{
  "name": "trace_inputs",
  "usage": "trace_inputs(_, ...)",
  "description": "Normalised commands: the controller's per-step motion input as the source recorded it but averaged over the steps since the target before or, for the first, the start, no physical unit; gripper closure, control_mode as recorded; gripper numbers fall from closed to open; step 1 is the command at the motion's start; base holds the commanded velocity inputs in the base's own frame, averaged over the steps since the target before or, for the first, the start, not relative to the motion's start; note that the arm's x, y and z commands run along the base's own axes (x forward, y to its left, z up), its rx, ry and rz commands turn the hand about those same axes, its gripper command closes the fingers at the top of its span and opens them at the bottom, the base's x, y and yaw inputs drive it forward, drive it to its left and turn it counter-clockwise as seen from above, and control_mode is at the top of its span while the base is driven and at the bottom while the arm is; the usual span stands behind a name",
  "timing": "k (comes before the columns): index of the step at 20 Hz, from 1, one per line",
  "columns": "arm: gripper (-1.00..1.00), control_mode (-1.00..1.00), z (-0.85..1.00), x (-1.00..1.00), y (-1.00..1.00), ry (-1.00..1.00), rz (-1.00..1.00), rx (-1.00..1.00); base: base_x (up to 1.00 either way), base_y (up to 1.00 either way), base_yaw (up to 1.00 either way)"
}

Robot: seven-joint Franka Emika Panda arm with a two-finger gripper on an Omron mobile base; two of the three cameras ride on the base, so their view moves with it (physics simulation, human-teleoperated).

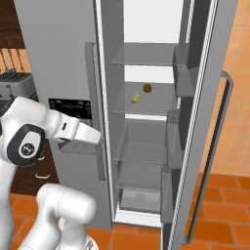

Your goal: Grab a lemon wedge from the fridge and one ice cube from the ice bowl, and put them in the glass of lemonade.

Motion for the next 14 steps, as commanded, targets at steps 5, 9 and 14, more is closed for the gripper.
trace_inputs(5,-1.00,-1.00,-0.25,-0.12,1.00,0.00,0.20,0.55,0.00,0.00,0.00)
trace_inputs(9,-1.00,-1.00,-0.71,-0.32,0.40,0.00,0.30,0.39,0.00,0.00,0.00)
trace_inputs(14,-1.00,-1.00,-0.36,-0.09,0.00,0.00,0.23,0.05,0.00,0.00,0.00)
